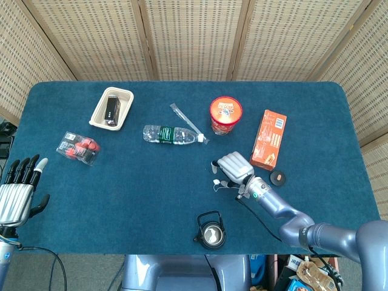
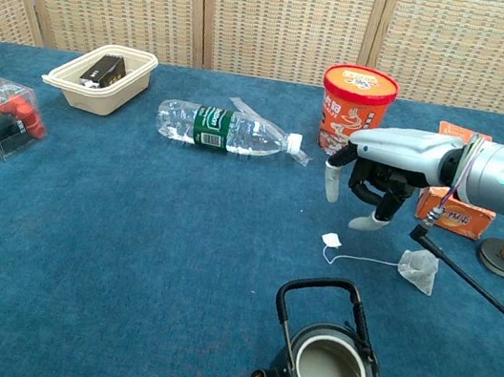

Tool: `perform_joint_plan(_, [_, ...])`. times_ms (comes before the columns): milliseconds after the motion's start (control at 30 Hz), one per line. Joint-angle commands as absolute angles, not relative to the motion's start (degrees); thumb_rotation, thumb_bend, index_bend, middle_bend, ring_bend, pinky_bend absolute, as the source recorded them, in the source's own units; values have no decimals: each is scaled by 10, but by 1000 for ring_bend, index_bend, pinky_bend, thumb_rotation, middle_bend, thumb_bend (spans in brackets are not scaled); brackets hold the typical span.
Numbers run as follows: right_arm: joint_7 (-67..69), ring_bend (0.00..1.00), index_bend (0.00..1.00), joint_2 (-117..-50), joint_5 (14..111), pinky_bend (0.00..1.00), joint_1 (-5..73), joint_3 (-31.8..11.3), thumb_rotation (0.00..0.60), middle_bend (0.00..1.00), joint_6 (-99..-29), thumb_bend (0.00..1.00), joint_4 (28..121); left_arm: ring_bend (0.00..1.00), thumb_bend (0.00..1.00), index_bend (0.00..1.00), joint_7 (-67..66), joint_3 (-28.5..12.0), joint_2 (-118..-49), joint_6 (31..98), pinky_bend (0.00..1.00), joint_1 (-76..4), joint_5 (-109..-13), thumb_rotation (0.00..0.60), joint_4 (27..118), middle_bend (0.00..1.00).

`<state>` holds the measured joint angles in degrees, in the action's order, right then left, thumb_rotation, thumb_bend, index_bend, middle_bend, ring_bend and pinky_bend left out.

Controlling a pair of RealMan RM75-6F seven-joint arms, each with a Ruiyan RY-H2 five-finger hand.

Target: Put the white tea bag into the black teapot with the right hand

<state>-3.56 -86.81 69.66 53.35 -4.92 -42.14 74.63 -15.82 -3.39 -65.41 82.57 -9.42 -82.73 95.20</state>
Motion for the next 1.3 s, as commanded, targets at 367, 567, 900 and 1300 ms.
perform_joint_plan(367, [-75, 969, 505, -903, 666, 1000, 543, -62, 600, 949, -396, 413, 725, 0, 369, 34, -157, -33, -652, 826, 0, -92, -827, 600, 951, 0])
perform_joint_plan(567, [-90, 971, 507, -915, 656, 1000, 545, -62, 600, 949, -387, 413, 708, 0, 369, 34, -155, -33, -652, 827, 0, -91, -827, 600, 949, 0])
perform_joint_plan(900, [-102, 972, 518, -925, 640, 1000, 543, -63, 600, 951, -375, 412, 690, 0, 369, 34, -152, -32, -654, 825, 0, -91, -828, 600, 946, 0])
perform_joint_plan(1300, [-107, 973, 521, -937, 640, 1000, 540, -62, 600, 953, -371, 413, 678, 0, 369, 34, -149, -32, -655, 826, 0, -89, -827, 600, 942, 0])
